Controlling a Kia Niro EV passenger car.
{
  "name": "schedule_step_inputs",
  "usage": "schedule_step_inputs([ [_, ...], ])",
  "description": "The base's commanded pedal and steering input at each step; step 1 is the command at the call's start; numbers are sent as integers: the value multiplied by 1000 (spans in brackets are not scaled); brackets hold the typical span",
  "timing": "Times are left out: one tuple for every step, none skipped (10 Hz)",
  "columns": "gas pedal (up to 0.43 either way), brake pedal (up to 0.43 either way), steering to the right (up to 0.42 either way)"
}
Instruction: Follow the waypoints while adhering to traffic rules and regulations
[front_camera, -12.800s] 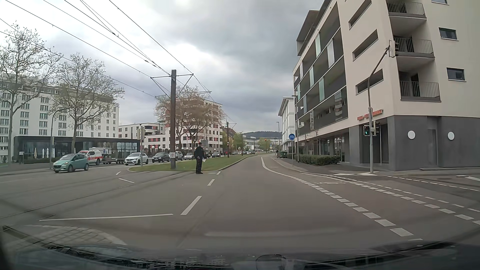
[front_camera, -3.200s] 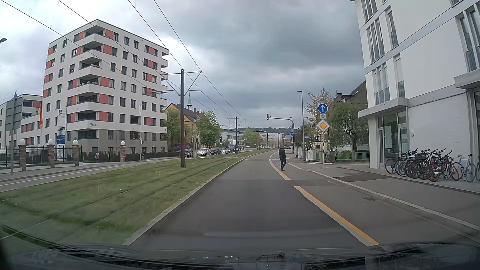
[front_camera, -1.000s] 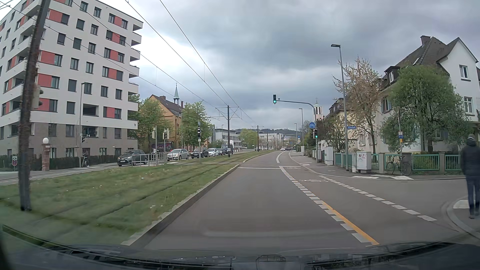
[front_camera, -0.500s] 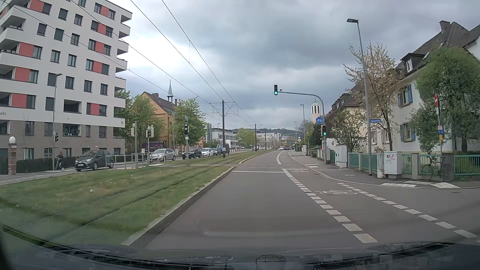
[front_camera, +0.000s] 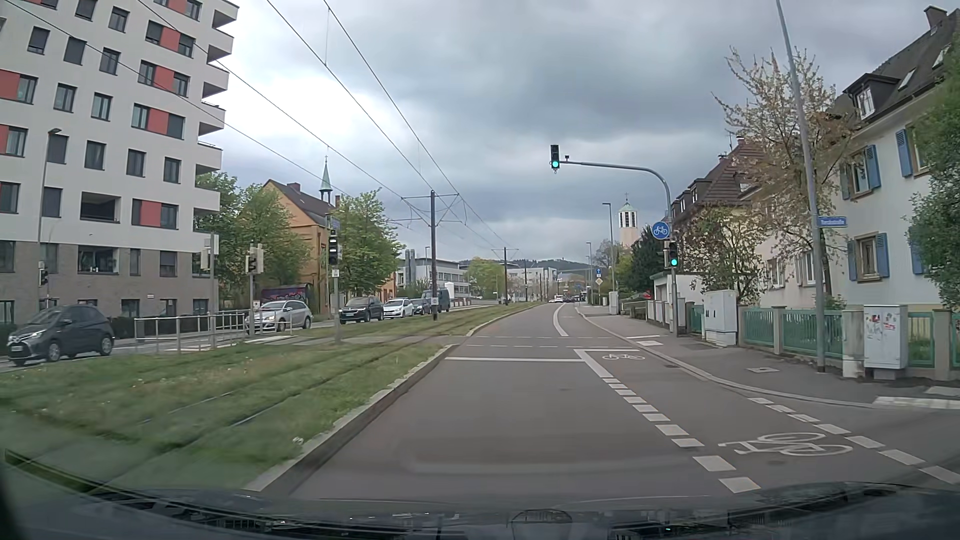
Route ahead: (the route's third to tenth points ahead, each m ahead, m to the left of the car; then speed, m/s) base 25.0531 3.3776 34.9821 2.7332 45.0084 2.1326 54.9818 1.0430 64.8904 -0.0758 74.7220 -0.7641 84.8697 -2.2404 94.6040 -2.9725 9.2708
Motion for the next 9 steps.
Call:
schedule_step_inputs([
  [197,0,12],
  [197,0,12],
  [197,0,12],
  [189,0,12],
  [189,0,12],
  [189,0,12],
  [189,0,12],
  [189,0,12],
  [189,0,12],
])
